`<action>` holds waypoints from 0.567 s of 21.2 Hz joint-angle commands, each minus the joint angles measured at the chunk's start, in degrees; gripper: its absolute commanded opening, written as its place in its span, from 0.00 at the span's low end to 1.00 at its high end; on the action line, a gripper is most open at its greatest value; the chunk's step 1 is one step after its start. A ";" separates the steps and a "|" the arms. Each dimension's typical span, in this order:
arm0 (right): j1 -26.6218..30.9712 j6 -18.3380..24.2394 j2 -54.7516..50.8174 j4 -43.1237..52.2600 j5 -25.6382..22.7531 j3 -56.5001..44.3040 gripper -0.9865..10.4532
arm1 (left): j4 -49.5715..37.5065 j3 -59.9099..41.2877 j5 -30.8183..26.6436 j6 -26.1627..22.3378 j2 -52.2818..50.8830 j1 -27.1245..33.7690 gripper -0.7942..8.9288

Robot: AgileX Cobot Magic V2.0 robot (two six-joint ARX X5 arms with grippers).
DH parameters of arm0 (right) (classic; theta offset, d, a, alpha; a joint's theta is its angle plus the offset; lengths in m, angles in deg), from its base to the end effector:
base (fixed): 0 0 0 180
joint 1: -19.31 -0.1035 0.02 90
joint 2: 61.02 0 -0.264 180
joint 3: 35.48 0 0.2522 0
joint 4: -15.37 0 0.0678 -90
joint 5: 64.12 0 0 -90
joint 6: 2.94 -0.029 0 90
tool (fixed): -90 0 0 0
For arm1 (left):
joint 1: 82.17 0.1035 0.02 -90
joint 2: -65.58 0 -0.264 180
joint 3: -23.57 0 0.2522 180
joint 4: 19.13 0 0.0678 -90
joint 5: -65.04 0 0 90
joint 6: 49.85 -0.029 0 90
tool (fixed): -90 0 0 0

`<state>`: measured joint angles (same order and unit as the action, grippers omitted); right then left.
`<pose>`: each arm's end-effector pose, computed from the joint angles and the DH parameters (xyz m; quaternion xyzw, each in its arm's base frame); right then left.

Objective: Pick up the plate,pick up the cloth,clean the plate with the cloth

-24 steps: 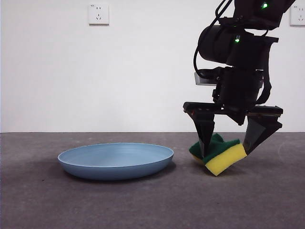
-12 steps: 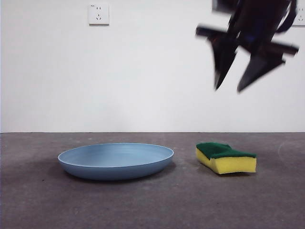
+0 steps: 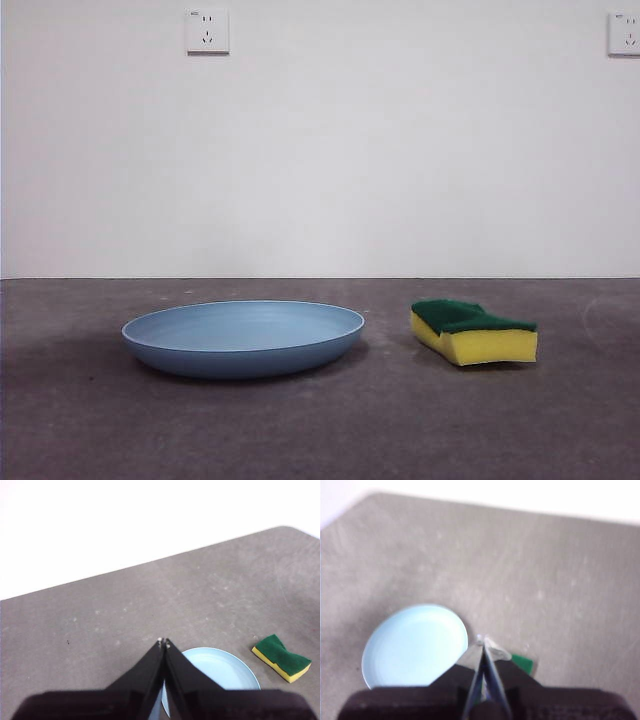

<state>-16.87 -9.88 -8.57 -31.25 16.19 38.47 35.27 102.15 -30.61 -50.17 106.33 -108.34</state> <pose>0.1490 0.1029 0.3643 -0.0271 0.2134 0.2111 0.9535 0.1016 -0.0468 0.4029 0.0422 0.1381 -0.1766 0.9736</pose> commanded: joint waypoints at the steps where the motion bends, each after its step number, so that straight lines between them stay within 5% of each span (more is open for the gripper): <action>1: -2.49 0.42 -4.81 3.45 -2.71 -7.02 0.08 | -3.41 -9.09 -0.17 2.43 -6.71 -0.15 0.07; 7: -5.75 0.37 -15.76 13.77 -5.79 -24.61 0.08 | -12.37 -27.39 -0.13 5.05 -20.50 -0.15 0.07; 12: -5.73 -0.07 -16.11 14.08 -9.68 -26.49 0.08 | -11.78 -29.73 0.09 5.42 -22.29 -0.15 0.08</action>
<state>-22.58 -9.74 -24.49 -17.96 7.18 12.28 23.75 72.51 -30.55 -45.49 84.26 -108.36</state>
